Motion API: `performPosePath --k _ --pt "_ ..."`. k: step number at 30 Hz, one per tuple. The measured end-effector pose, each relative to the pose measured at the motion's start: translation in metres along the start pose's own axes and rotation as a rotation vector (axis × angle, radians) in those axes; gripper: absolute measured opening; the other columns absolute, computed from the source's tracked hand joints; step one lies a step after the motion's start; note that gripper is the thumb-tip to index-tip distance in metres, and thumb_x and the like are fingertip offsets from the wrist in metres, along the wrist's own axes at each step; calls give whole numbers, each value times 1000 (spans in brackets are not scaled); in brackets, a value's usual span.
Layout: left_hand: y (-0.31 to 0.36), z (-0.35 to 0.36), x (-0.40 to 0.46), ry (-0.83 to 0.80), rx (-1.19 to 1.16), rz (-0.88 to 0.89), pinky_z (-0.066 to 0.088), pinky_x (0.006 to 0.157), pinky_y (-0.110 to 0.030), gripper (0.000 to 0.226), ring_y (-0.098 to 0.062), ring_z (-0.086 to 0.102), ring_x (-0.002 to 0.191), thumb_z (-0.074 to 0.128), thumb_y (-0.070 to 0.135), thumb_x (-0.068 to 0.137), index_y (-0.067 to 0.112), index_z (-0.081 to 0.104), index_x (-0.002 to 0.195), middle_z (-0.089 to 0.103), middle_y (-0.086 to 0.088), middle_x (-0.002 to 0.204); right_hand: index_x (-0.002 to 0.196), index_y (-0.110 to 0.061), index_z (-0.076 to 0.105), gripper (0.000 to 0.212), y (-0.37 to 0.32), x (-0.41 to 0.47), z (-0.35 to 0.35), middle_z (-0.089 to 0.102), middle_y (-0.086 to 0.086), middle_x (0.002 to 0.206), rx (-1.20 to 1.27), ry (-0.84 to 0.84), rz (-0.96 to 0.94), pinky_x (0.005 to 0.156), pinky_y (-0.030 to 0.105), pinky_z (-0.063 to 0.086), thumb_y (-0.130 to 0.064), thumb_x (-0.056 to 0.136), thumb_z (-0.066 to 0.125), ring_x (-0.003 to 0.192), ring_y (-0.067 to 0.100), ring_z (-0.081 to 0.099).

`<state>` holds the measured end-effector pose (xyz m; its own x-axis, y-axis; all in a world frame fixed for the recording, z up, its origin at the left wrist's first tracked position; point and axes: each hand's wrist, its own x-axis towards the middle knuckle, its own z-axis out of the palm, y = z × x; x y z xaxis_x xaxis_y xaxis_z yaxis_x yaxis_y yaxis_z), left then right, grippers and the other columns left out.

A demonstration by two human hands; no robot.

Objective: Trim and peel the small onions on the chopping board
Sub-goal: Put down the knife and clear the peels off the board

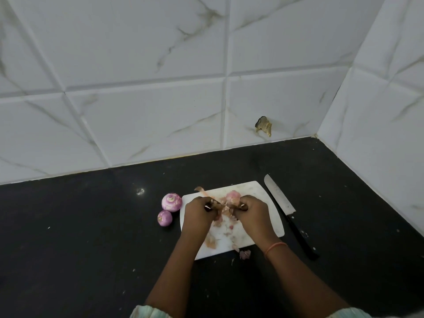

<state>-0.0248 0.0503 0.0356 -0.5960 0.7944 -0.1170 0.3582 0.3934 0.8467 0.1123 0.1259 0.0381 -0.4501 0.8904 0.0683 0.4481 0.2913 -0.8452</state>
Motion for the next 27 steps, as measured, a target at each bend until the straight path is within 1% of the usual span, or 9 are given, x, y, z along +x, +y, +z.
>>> performPosePath --k 3,5,7,10,13,16,21,24,27 --pt "13 -4 -12 10 -53 33 60 76 -39 22 -23 74 75 69 -7 77 14 76 76 75 -5 76 89 -11 77 13 -2 -7 -10 73 -2 82 66 19 49 75 32 58 -6 77 78 79 12 70" --pt "23 -3 -20 0 -54 57 60 76 -38 30 -20 73 75 72 -5 76 24 73 69 75 0 72 87 -13 77 12 -3 -15 -18 74 -2 80 91 41 61 75 35 58 -7 77 79 77 15 71" --pt "36 -1 -29 -29 -44 87 59 78 -36 35 -17 72 77 74 -2 77 31 70 68 74 5 71 85 -17 77 15 -4 -25 -31 74 -2 78 148 70 73 73 31 58 -5 77 78 73 15 71" --pt "58 9 -46 -89 -41 129 57 73 -22 23 -9 72 76 74 -1 81 22 75 79 74 6 74 89 -16 77 21 -6 -45 -59 73 -4 78 222 125 91 64 15 53 1 78 76 69 8 70" --pt "81 24 -69 -158 -78 207 47 57 -8 16 2 67 58 73 -6 81 8 78 86 72 5 67 94 -14 77 22 2 -70 -91 74 -2 83 228 193 94 69 18 55 -1 76 78 73 7 71" --pt "101 46 -99 -228 -87 277 46 57 -9 12 3 65 58 75 -3 80 9 77 82 72 3 67 95 -19 77 22 14 -106 -128 74 -8 85 151 251 83 72 13 52 -8 76 80 78 0 68" --pt "124 106 -164 -402 -66 336 53 65 -11 25 -1 70 72 78 2 80 26 75 81 73 11 75 88 -20 79 17 41 -188 -190 74 -4 81 84 413 176 74 24 55 -14 72 82 77 7 69" --pt "125 145 -203 -517 -78 377 58 75 -18 16 -4 72 79 80 7 80 20 78 89 76 5 85 86 -20 79 15 62 -239 -218 74 -3 81 48 481 258 76 28 54 -14 73 81 78 11 68" --pt "112 193 -248 -616 -53 398 58 76 -22 15 -6 72 79 79 7 80 21 79 87 76 5 84 86 -22 79 11 98 -299 -235 75 -4 85 71 508 380 79 29 56 -18 75 79 81 11 70"
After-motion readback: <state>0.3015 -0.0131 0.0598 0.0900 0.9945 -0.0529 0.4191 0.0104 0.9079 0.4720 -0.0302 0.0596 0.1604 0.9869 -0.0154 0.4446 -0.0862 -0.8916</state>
